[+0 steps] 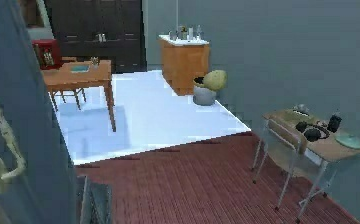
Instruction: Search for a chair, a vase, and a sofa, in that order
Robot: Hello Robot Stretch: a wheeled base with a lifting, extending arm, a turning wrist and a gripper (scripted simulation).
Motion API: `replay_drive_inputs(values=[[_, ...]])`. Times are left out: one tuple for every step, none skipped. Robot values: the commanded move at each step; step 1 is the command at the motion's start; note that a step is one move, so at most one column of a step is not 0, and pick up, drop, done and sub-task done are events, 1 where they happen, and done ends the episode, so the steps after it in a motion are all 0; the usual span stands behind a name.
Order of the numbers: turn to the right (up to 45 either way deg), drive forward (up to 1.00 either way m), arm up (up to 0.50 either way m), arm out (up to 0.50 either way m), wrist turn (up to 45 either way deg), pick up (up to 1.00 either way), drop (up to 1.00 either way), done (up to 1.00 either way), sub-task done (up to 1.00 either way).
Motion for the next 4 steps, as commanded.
replay_drive_inputs(values=[[39.0,0.0,0.0,0.0,0.0,0.0,0.0,0.0,0.0],[0.0,0.3,0.0,0.0,0.0,0.0,0.0,0.0,0.0],[3.0,0.0,0.0,0.0,0.0,0.0,0.0,0.0,0.0],[0.0,0.2,0.0,0.0,0.0,0.0,0.0,0.0,0.0]])
